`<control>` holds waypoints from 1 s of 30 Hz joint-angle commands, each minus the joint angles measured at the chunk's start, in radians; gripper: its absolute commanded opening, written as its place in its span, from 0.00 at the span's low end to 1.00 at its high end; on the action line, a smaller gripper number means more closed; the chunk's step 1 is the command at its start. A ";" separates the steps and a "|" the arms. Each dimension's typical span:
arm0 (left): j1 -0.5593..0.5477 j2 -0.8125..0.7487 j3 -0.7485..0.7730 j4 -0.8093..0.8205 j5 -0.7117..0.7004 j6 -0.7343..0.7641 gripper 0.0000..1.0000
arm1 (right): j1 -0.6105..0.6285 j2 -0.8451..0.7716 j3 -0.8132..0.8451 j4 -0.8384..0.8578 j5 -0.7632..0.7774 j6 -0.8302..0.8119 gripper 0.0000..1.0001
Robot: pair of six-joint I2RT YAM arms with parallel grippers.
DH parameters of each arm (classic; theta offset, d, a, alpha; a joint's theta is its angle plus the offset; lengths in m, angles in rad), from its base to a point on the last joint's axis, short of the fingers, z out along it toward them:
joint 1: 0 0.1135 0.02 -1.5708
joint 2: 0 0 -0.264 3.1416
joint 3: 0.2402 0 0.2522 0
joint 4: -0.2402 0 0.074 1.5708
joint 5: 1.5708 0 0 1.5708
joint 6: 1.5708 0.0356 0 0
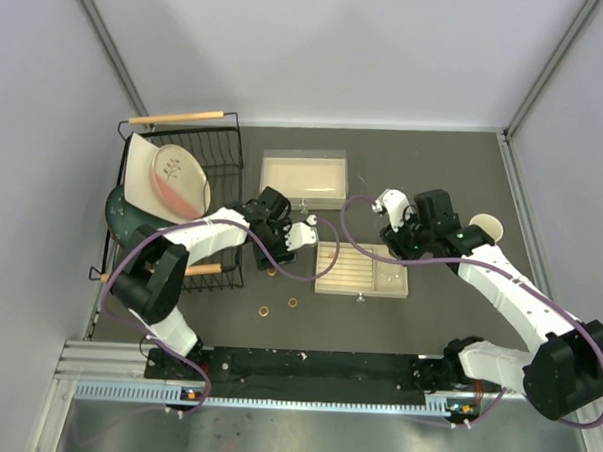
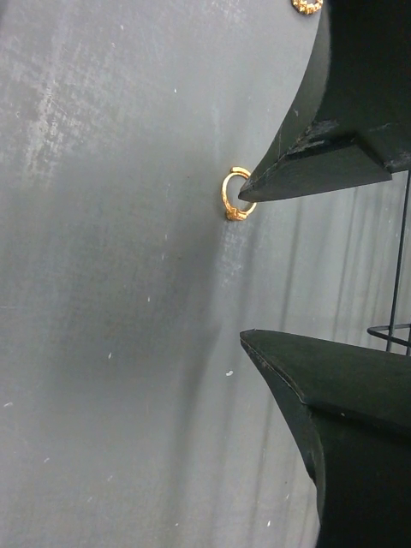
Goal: Organize the mixed jewelry
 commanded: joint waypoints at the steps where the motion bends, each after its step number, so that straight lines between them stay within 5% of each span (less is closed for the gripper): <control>1: -0.007 0.015 -0.012 0.025 0.019 0.004 0.67 | -0.004 -0.024 -0.004 0.027 -0.003 -0.001 0.49; 20: -0.015 0.041 -0.044 0.065 0.008 -0.006 0.54 | -0.005 -0.021 -0.006 0.027 -0.003 -0.002 0.48; 23: -0.018 0.043 -0.056 0.073 0.004 -0.007 0.49 | -0.006 -0.021 -0.006 0.027 -0.003 -0.001 0.47; 30: -0.021 0.028 -0.080 0.076 0.011 -0.022 0.19 | -0.006 -0.025 0.000 0.027 -0.004 0.010 0.47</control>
